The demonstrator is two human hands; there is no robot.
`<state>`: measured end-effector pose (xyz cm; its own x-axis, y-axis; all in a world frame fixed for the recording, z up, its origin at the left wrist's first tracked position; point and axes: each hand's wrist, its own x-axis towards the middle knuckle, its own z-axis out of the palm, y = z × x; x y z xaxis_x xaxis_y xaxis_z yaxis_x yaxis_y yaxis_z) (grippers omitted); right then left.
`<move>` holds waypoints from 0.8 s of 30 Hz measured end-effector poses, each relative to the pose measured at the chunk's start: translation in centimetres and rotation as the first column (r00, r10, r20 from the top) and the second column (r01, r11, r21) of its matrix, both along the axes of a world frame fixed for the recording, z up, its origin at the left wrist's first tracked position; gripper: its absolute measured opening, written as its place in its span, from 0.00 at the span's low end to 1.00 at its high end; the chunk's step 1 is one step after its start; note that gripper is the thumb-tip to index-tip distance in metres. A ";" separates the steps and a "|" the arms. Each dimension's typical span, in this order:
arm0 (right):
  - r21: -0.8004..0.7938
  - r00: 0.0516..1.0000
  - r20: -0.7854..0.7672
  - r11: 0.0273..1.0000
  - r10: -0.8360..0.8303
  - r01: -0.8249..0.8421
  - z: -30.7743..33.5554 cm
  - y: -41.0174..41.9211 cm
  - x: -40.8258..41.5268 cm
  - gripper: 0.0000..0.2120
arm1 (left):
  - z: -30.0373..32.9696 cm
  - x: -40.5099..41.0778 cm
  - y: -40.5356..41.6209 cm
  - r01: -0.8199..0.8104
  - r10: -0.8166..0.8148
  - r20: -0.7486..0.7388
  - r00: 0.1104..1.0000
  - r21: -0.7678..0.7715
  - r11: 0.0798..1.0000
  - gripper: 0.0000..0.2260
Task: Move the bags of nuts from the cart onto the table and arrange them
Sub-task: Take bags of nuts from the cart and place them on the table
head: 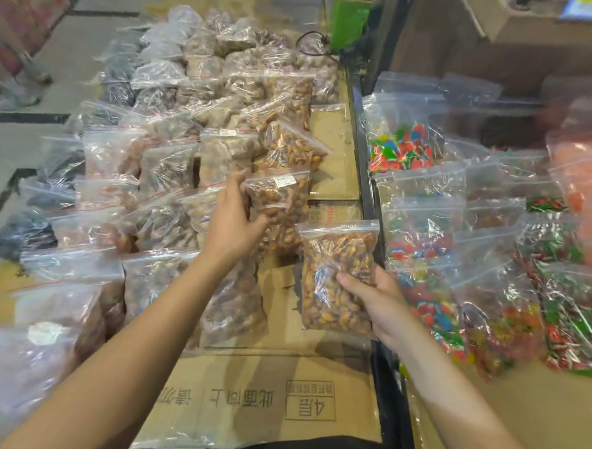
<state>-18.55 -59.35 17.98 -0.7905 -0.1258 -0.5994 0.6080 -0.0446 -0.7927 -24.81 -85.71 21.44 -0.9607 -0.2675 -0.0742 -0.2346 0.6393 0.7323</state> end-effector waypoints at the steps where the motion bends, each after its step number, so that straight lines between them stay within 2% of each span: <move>1: -0.001 1.000 0.006 1.000 -0.013 0.013 -0.1 -0.7 0.4 0.22 | -0.1 1.1 -0.7 0.046 -0.045 0.007 0.999 -0.036 0.998 0.33; 4: 0.009 0.998 0.018 0.998 -0.062 0.062 -0.6 -3.2 1.2 0.23 | -0.9 4.7 -2.6 0.146 -0.130 0.088 0.988 -0.224 0.964 0.27; 7: 0.030 0.993 0.005 0.993 -0.118 0.118 -1.4 -5.7 1.3 0.31 | -1.7 7.8 -3.7 0.214 -0.187 0.106 0.977 -0.383 0.899 0.24; 10: -0.005 0.992 0.010 0.992 -0.128 0.128 -1.6 -7.6 0.6 0.27 | -2.3 9.2 -4.6 0.212 -0.184 0.106 0.977 -0.475 0.854 0.21; 12: -0.019 0.993 0.003 0.993 -0.116 0.116 -1.3 -8.8 0.0 0.28 | -2.7 9.8 -4.9 0.214 -0.184 0.109 0.977 -0.510 0.833 0.22; 13: 0.041 0.996 -0.029 0.996 -0.081 0.083 -1.1 -9.6 -0.3 0.30 | -2.8 10.1 -5.0 0.216 -0.184 0.113 0.976 -0.518 0.828 0.22; 14: 0.166 0.997 -0.078 0.986 -0.021 0.034 -1.0 -10.2 -0.6 0.35 | -3.0 10.3 -5.1 0.216 -0.187 0.110 0.976 -0.524 0.824 0.23; 16: 0.408 0.980 -0.180 0.913 0.085 -0.004 -1.3 -11.0 -0.9 0.43 | -2.8 10.4 -5.1 0.220 -0.184 0.120 0.976 -0.522 0.824 0.23; 17: 0.454 0.970 -0.214 0.891 0.115 -0.005 -1.4 -11.1 -0.9 0.45 | -2.7 10.5 -5.0 0.218 -0.179 0.124 0.976 -0.524 0.823 0.23; 20: 0.528 0.949 -0.200 0.843 0.243 -0.104 -1.3 -10.6 -0.5 0.47 | -2.4 10.5 -4.8 0.211 -0.171 0.125 0.977 -0.515 0.831 0.22; 24: 0.532 0.937 -0.233 0.841 0.259 -0.100 -1.6 -9.5 0.0 0.44 | -2.3 10.6 -4.5 0.201 -0.153 0.135 0.979 -0.501 0.842 0.22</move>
